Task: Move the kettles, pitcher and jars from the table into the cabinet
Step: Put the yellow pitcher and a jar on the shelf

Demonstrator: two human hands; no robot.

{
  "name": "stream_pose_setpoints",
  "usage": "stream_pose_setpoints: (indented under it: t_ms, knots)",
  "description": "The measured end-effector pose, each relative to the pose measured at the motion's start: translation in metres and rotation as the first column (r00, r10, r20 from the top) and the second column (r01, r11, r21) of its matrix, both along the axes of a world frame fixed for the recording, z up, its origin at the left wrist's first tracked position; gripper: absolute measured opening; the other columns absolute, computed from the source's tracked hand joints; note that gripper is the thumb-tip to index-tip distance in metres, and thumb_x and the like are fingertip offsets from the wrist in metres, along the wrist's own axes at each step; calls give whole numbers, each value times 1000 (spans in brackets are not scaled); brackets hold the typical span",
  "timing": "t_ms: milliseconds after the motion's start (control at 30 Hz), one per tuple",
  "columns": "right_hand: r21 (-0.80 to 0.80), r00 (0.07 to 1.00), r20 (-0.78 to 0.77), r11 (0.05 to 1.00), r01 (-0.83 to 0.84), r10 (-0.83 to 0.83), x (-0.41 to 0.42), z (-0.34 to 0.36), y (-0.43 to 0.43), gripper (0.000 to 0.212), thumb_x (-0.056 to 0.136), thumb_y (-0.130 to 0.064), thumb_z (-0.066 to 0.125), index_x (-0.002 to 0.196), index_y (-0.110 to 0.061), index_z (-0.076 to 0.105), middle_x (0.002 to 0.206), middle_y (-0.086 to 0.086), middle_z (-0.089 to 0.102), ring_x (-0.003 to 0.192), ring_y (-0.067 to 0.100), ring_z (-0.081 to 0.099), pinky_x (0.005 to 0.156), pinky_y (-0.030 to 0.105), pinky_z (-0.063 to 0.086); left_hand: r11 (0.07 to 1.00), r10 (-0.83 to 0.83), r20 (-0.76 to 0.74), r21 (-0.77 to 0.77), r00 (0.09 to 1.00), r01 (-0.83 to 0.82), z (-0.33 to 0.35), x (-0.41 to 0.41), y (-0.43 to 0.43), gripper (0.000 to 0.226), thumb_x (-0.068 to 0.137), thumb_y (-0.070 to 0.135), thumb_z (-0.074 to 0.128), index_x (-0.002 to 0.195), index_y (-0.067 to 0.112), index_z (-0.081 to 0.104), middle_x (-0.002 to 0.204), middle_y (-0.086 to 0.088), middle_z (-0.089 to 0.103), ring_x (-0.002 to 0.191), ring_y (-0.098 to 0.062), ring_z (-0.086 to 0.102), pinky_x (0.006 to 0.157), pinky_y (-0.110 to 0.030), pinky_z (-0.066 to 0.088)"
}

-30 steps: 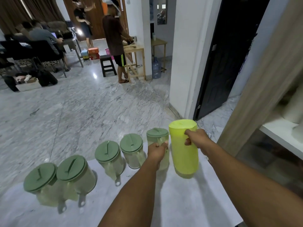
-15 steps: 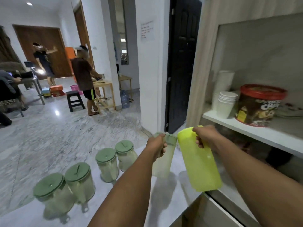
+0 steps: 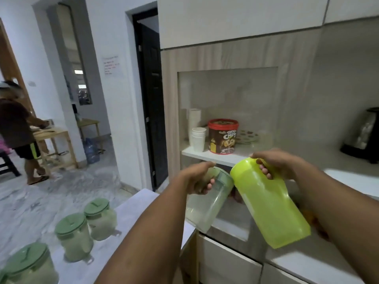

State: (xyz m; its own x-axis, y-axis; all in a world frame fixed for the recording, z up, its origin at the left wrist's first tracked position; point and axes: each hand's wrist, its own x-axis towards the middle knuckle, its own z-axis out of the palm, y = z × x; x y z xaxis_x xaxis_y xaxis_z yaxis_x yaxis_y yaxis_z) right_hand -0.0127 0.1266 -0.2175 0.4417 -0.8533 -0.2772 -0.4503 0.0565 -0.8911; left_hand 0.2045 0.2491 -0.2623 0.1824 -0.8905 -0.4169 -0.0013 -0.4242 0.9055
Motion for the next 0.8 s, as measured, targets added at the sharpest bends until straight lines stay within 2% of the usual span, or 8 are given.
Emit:
stream_pose_setpoints:
  t_ms: [267, 400, 467, 533, 633, 700, 800]
  knots:
    - [-17, 980, -74, 982, 186, -186, -183, 33, -11, 35, 96, -34, 61, 70, -16, 47, 50, -1, 40, 39, 11, 39, 37, 18, 34, 957, -288, 30, -21, 957, 288, 40, -154, -54, 45, 99, 51, 43, 76, 16, 57, 63, 1, 55, 53, -14, 53, 53, -25, 41]
    - [-173, 945, 37, 930, 325, -324, -251, 46, -14, 32, 94, -33, 64, 75, -12, 49, 56, 5, 41, 44, 17, 40, 45, 23, 33, 937, -341, -2, -84, 940, 340, 49, -228, -83, 44, 102, 49, 36, 79, 17, 55, 62, 3, 57, 57, -15, 56, 57, -27, 39]
    - [-263, 895, 182, 857, 443, -406, -276, 48, -17, 36, 92, -39, 66, 77, -11, 50, 58, 6, 38, 45, 19, 36, 47, 25, 27, 940, -314, -33, -150, 949, 306, 50, -262, -99, 41, 102, 47, 33, 80, 19, 53, 64, 4, 58, 61, -15, 57, 57, -28, 38]
    - [-294, 819, 320, 772, 564, -476, -295, 49, -25, 43, 87, -52, 66, 75, -14, 51, 57, 5, 39, 44, 20, 38, 47, 26, 27, 945, -253, -58, -228, 966, 234, 52, -294, -115, 40, 103, 44, 32, 81, 19, 54, 69, 4, 59, 64, -15, 57, 61, -29, 37]
    - [-270, 721, 458, 691, 670, -520, -317, 47, -43, 54, 80, -67, 63, 67, -15, 53, 56, 6, 45, 41, 20, 51, 49, 27, 33, 940, -137, -57, -324, 989, 112, 51, -329, -136, 38, 105, 42, 36, 87, 18, 60, 80, 2, 63, 73, -17, 60, 71, -32, 38]
    - [-238, 673, 504, 662, 710, -541, -328, 44, -60, 57, 82, -67, 60, 63, -13, 54, 53, 6, 47, 44, 22, 61, 48, 27, 36, 928, -91, -68, -368, 994, 60, 50, -342, -158, 36, 105, 41, 39, 96, 15, 63, 86, 0, 64, 76, -17, 61, 75, -32, 41]
    - [-164, 615, 571, 658, 735, -544, -334, 34, -89, 54, 89, -58, 58, 62, -12, 53, 47, 3, 48, 48, 22, 64, 53, 28, 40, 911, -2, -71, -411, 997, -28, 47, -352, -198, 35, 102, 41, 49, 107, 11, 66, 96, -4, 71, 82, -21, 65, 79, -36, 49]
